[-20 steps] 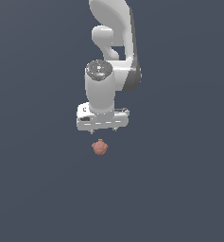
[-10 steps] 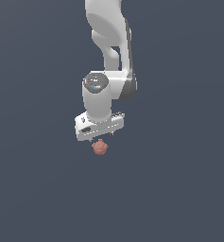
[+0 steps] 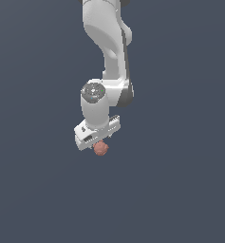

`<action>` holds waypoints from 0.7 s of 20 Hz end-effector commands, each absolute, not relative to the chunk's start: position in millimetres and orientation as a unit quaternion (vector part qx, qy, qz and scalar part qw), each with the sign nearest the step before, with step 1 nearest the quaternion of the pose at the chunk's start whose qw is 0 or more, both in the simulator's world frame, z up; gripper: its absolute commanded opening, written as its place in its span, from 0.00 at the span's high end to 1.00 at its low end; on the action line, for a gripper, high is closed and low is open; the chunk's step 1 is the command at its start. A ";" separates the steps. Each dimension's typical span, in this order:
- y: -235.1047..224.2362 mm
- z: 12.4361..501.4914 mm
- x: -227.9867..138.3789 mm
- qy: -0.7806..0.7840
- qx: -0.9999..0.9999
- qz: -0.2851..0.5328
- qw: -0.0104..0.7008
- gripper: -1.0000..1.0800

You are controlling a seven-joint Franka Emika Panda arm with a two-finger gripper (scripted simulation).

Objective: Pick up the object and move it to a goal position.

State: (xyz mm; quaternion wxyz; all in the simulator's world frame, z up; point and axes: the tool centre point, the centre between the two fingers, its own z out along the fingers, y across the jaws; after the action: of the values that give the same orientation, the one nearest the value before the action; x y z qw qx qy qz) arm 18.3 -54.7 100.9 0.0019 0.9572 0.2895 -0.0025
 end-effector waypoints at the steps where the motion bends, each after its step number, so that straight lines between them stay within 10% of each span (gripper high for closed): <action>1: -55.9 96.4 19.7 0.308 0.951 -0.001 0.001 0.04; 14: -58.2 86.3 21.1 0.331 0.944 0.000 0.000 0.04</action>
State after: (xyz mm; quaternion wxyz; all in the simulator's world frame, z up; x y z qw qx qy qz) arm 21.3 -58.1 88.5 0.0002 0.9436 0.3310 0.0000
